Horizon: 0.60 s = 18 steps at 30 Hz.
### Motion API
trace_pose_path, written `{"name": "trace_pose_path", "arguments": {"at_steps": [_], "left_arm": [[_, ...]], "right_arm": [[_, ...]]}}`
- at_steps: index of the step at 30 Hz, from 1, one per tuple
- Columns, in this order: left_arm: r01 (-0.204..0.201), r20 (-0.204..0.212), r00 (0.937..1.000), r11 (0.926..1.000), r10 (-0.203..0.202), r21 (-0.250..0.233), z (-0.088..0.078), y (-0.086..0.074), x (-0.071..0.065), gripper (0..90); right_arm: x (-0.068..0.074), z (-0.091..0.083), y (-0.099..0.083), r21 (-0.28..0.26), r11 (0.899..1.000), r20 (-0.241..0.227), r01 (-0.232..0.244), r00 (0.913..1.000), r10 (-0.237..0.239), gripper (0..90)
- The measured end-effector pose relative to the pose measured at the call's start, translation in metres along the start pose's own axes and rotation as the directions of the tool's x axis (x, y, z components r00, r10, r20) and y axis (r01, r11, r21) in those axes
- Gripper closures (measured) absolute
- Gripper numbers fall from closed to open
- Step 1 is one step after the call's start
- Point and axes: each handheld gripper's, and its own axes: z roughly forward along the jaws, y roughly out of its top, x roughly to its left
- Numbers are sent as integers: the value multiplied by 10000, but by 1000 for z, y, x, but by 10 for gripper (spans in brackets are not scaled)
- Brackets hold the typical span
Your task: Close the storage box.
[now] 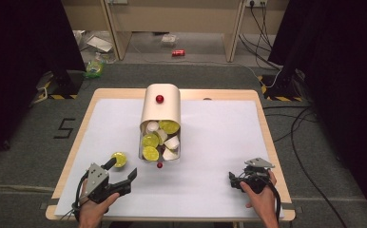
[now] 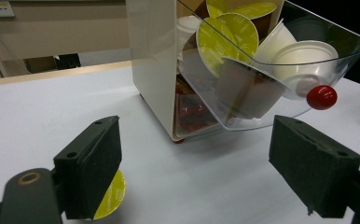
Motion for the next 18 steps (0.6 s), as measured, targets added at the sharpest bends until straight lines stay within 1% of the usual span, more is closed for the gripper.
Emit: {"name": "trace_pose_path", "arguments": {"at_steps": [3,7,11,18], "left_arm": [[-26,-15,10000,10000,26,-55,4,2,-1,167],[-248,-33,9997,9997,248,-69,9,5,-3,167],[-353,33,9994,9994,353,-61,15,6,-7,172],[-333,-21,9994,9994,333,-53,22,7,-9,172]], "right_arm": [[0,0,0,-1,10000,1,8,10000,-8,41],[0,0,0,1,10000,-1,1,10000,-1,41],[0,0,0,-1,10000,1,1,10000,-1,42],[0,0,0,1,10000,-1,3,10000,-3,41]]}}
